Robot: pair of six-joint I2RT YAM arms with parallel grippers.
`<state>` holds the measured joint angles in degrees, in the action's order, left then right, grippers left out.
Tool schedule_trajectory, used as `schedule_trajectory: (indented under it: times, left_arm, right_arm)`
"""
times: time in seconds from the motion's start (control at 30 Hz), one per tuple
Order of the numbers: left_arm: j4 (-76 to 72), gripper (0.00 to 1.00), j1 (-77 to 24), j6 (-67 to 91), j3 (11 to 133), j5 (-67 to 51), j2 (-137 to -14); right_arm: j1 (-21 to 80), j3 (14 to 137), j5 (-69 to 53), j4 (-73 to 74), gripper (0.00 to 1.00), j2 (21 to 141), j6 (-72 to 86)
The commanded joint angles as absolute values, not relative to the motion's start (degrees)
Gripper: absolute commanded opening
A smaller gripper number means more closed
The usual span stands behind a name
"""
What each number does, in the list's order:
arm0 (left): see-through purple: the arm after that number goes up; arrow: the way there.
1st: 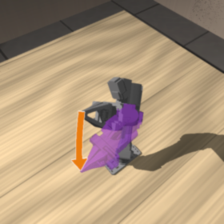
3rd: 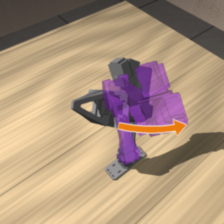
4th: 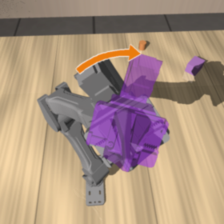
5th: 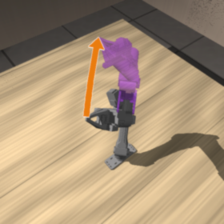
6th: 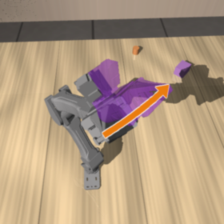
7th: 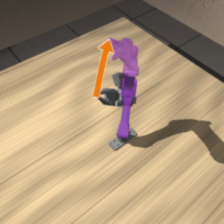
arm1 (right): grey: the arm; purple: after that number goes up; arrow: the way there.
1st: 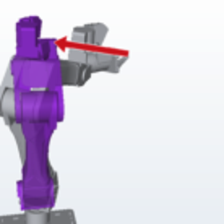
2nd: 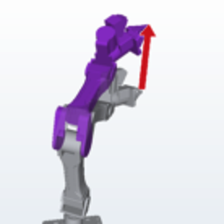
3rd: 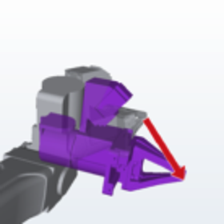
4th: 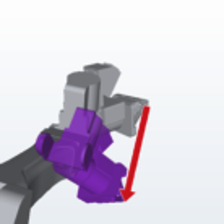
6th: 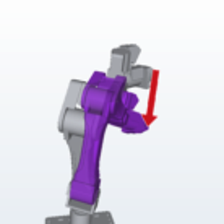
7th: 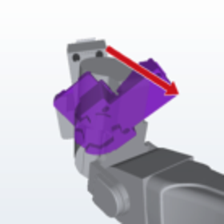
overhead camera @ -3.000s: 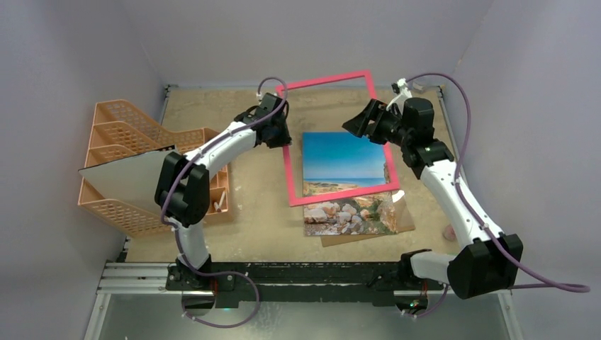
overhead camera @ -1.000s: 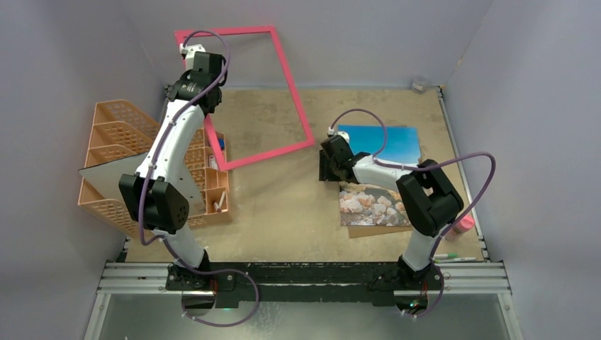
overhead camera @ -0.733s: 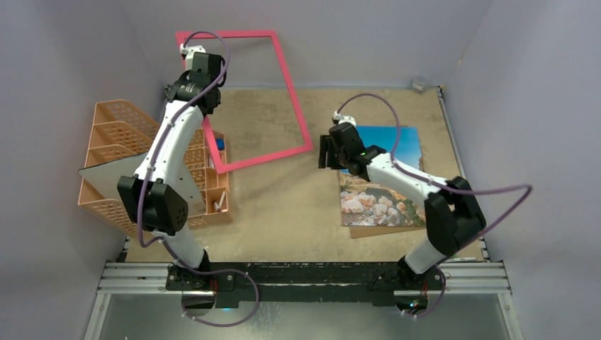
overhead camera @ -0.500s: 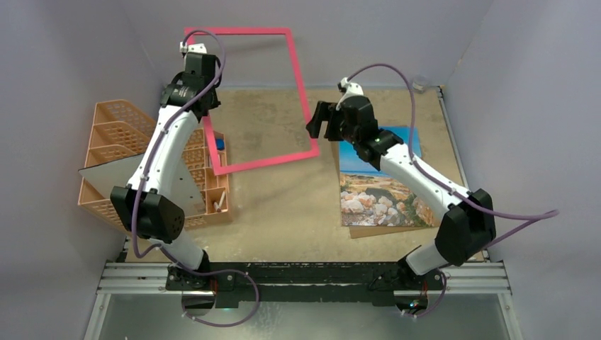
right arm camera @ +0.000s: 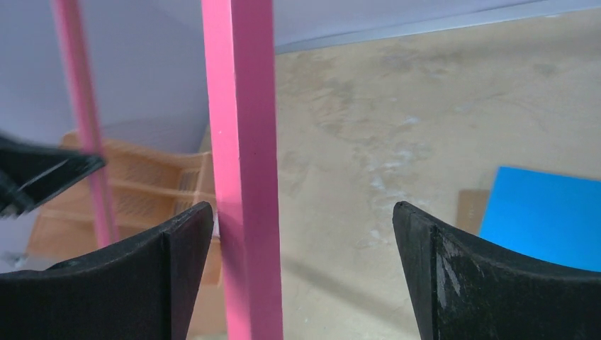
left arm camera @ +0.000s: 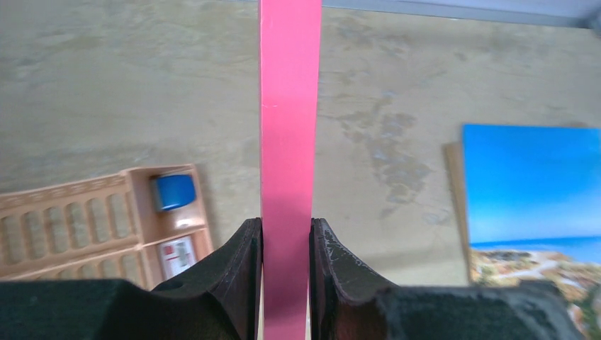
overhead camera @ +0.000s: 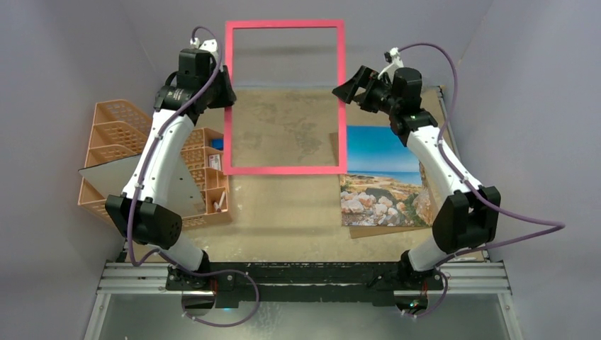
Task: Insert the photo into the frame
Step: Move the photo frame item to the center of the board, then turn over the photo frame at the center of the board.
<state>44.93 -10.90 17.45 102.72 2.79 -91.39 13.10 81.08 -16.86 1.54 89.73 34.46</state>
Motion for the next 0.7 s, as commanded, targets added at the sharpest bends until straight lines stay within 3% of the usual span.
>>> schedule_trajectory:
  times: [0.0, 0.13, 0.2, 0.33, 0.53, 0.67]
  left_arm:
    - [36.1, 0.0, -10.6, 22.9, 104.8, -12.5, -89.0]
    - [34.9, 0.0, -10.6, 23.8, 106.4, -16.4, -90.8]
    - [34.3, 0.0, -10.6, 24.3, 106.7, -16.8, -91.5]
    - [32.0, 0.0, -10.5, 26.2, 106.2, -18.9, -93.0]
    - [28.6, 0.0, -10.5, 28.6, 105.5, -21.5, -94.6]
    - [28.3, 0.0, -10.5, 29.0, 105.7, -22.1, -95.6]
  right_arm:
    - [12.7, 76.8, -37.5, -14.2, 0.99, 82.9, 38.9]
    - [10.5, 74.4, -42.5, -18.6, 0.93, 79.7, 45.7]
    - [8.6, 69.5, -42.3, -24.7, 0.85, 76.5, 51.5]
    - [8.1, 61.6, -40.1, -40.6, 0.8, 69.8, 62.4]
    - [8.1, 61.9, -40.9, -43.4, 0.7, 68.7, 66.7]
    - [8.1, 64.0, -41.4, -40.9, 0.53, 70.2, 66.9]
